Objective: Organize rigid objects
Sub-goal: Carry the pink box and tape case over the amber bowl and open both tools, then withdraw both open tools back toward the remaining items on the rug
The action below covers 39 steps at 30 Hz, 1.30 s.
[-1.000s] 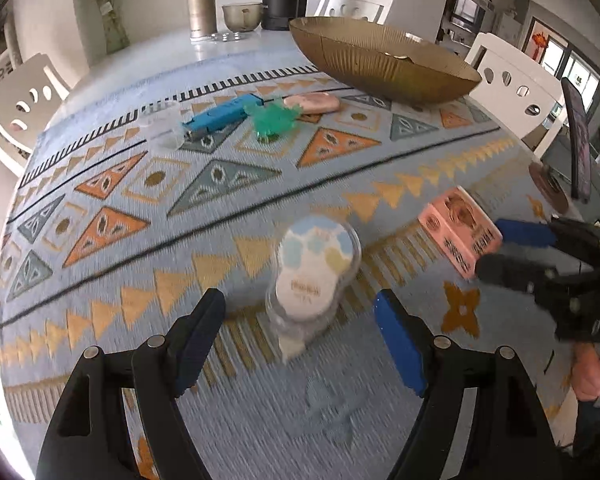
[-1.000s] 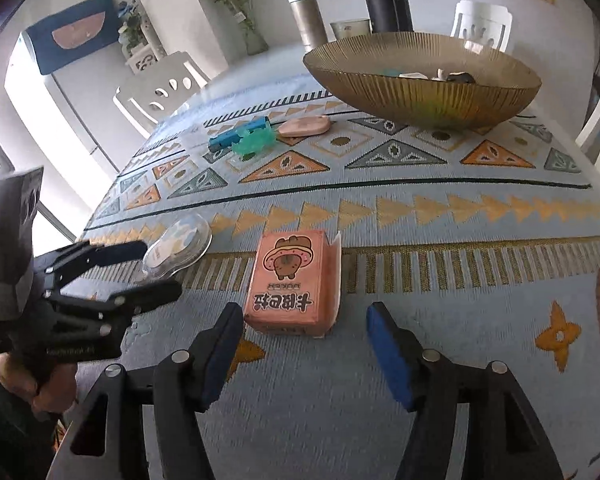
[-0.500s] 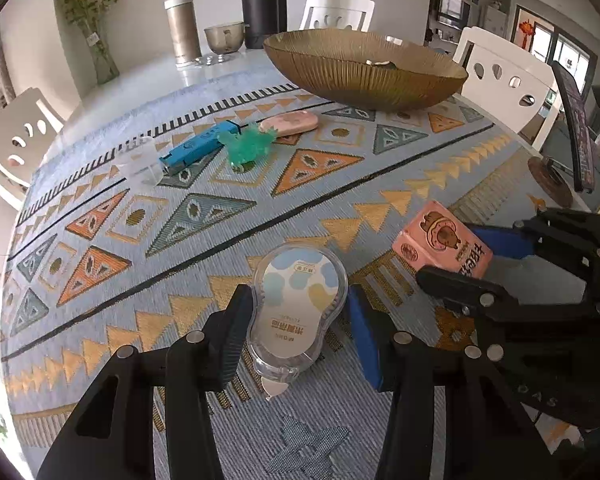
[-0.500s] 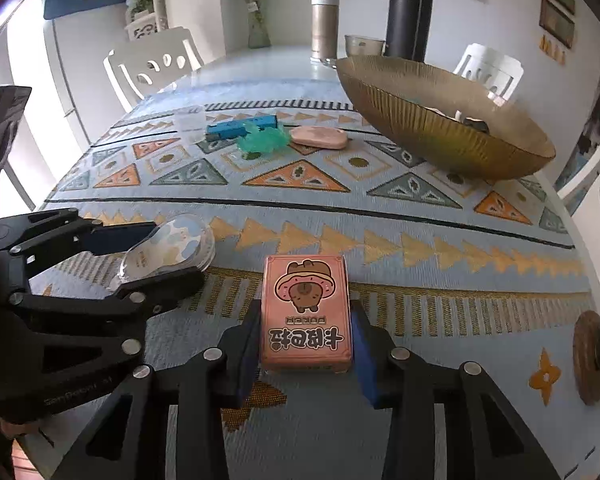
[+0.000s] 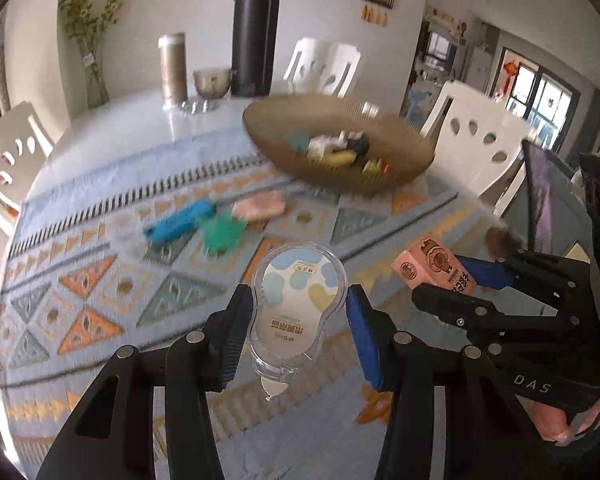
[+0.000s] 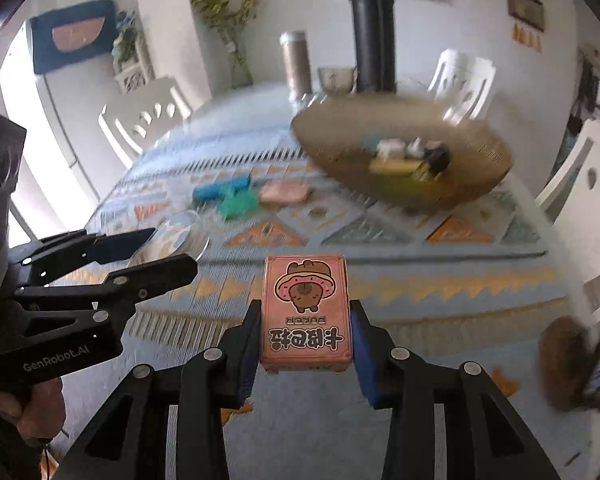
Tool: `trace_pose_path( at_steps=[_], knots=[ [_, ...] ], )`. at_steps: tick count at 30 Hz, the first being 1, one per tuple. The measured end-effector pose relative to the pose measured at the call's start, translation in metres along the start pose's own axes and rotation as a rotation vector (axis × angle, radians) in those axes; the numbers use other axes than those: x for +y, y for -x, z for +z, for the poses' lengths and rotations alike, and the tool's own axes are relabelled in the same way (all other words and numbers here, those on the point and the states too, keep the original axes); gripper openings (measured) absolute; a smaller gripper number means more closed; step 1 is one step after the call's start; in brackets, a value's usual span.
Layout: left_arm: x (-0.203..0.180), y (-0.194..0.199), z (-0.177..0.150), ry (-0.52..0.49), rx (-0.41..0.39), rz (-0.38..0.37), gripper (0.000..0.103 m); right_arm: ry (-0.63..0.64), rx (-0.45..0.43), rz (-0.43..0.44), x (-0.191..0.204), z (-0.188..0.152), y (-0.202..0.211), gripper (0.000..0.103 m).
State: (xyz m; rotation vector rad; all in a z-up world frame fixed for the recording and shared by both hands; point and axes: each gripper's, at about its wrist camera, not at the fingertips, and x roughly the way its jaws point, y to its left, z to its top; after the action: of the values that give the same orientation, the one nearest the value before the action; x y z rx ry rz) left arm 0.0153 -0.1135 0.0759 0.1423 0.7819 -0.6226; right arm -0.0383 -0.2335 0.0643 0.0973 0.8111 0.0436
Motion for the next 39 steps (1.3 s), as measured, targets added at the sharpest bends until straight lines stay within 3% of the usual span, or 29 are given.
trace_pose_path(
  at_steps=[6,10,13,16,22,27,28,30,31,36,39],
  knots=[
    [-0.013,0.019,0.053,-0.006,-0.129,-0.011,0.045,-0.050,-0.154,-0.063,-0.028,0.038,0.047,0.040],
    [-0.018,0.025,0.094,0.006,-0.223,-0.014,0.045,-0.175,-0.282,-0.096,-0.068,0.068,0.080,0.040],
    [-0.020,0.012,0.117,0.022,-0.242,-0.028,0.045,-0.250,-0.339,-0.121,-0.091,0.089,0.089,0.040],
    [-0.024,-0.014,0.128,0.017,-0.226,-0.001,0.045,-0.264,-0.329,-0.138,-0.097,0.104,0.074,0.040],
    [-0.029,-0.066,0.124,0.022,-0.134,0.000,0.046,-0.274,-0.205,-0.167,-0.101,0.114,0.016,0.040],
    [-0.031,-0.083,0.122,0.014,-0.105,-0.002,0.046,-0.290,-0.159,-0.194,-0.112,0.116,-0.011,0.040],
    [-0.031,-0.084,0.123,0.016,-0.103,-0.010,0.046,-0.295,-0.156,-0.199,-0.116,0.117,-0.013,0.045],
    [-0.030,-0.082,0.125,0.029,-0.101,-0.003,0.070,-0.307,-0.153,-0.212,-0.122,0.118,-0.014,0.061],
    [-0.028,-0.078,0.125,0.034,-0.113,0.007,0.074,-0.315,-0.167,-0.222,-0.125,0.118,-0.011,0.062],
    [-0.018,-0.048,0.123,0.056,-0.150,-0.002,0.075,-0.286,-0.202,-0.213,-0.119,0.116,0.008,0.062],
    [-0.008,-0.022,0.119,0.085,-0.170,-0.008,0.075,-0.254,-0.203,-0.162,-0.101,0.113,0.018,0.062]
  ],
)
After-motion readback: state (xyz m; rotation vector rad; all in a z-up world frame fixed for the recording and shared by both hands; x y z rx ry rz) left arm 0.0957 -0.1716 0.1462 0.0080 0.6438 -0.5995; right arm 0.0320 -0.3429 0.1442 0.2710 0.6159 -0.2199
